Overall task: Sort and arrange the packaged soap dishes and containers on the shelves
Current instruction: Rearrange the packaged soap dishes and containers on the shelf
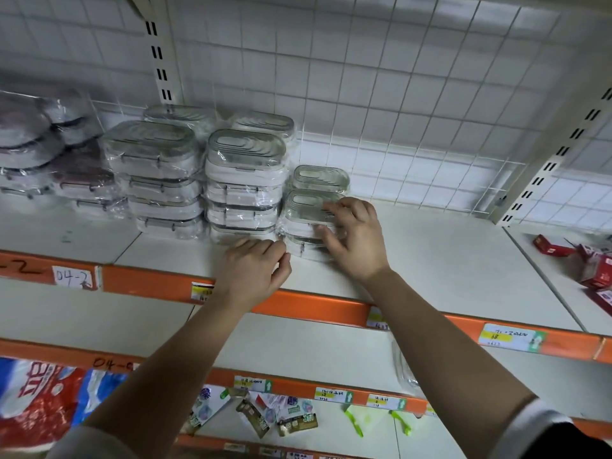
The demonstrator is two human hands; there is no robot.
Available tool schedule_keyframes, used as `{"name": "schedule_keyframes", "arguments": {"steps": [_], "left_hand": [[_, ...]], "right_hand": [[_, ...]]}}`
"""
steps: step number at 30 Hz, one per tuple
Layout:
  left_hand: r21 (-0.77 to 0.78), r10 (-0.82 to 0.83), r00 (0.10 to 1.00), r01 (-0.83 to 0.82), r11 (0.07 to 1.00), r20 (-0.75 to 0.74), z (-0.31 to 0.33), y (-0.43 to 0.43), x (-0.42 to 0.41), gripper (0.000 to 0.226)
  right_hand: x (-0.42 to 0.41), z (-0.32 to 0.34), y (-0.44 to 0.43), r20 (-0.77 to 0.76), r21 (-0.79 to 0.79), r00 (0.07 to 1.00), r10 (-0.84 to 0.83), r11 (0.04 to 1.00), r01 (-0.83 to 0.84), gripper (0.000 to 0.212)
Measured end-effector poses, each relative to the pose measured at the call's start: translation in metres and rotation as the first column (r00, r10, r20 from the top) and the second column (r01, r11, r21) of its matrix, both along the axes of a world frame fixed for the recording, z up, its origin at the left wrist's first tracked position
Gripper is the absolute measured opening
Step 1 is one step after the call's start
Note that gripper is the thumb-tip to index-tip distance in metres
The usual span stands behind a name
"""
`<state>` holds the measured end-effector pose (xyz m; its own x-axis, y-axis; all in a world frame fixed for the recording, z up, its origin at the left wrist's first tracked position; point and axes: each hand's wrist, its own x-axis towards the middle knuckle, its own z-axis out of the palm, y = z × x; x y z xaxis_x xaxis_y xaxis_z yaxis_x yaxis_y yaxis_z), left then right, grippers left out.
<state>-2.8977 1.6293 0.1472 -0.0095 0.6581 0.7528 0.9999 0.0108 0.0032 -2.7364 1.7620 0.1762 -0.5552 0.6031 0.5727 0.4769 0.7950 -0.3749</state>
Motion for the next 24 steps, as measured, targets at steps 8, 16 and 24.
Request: {"name": "schedule_keyframes", "arguments": {"steps": [8,16,24], "left_hand": [[-0.105,-0.048,0.992,0.061,0.993,0.118,0.008,-0.004,0.039,0.023],[-0.213,-0.171,0.978,0.194,0.958,0.12,-0.009,-0.02,0.149,0.03],[-0.251,-0.204,0.968,0.236,0.939,0.147,-0.056,-0.044,0.22,0.029]], "right_hand": [[0.079,-0.005,-0.012,-0.154,-0.022,0.971,-0.183,0.983,0.181,0.033],[0.214,-0.034,-0.055,-0.079,-0.07,0.94,-0.333,0.942,0.328,0.03],[0.288,-0.09,-0.098,-0.048,-0.134,0.921,-0.387,0.916,0.378,0.021]]}}
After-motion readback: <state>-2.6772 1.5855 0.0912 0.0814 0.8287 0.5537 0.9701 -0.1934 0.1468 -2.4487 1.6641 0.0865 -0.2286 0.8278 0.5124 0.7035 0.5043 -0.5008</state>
